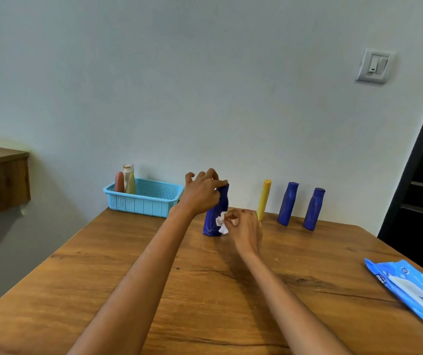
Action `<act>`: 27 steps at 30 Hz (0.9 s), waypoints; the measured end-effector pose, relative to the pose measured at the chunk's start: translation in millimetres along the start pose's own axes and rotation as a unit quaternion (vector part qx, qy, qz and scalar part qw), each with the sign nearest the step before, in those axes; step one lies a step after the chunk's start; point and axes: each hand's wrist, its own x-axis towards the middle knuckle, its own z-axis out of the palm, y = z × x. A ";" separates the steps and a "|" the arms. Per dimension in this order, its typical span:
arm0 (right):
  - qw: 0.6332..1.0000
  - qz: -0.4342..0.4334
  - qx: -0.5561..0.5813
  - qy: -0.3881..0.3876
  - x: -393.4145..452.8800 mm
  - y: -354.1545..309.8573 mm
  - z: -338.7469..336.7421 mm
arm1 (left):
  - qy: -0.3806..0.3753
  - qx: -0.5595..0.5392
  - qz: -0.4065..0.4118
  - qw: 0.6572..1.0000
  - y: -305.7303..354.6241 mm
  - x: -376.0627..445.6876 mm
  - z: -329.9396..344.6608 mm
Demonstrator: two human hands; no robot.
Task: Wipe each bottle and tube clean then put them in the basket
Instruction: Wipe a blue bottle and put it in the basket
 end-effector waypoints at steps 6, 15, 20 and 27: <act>0.980 -0.038 0.119 0.158 22.1 -34.5 -11.7 | -0.016 -0.044 -0.020 0.999 -6.0 2.9 5.0; 0.986 0.005 0.163 -0.041 -2.0 -9.9 16.4 | 0.028 -0.176 -0.026 0.984 -13.9 7.5 8.6; 0.968 0.009 0.250 0.037 12.3 -22.8 5.0 | 0.065 -0.171 -0.024 0.983 -10.5 5.8 9.2; 0.972 -0.048 0.231 0.019 8.3 -28.2 7.0 | 0.079 -0.229 -0.076 0.967 -12.1 3.7 5.4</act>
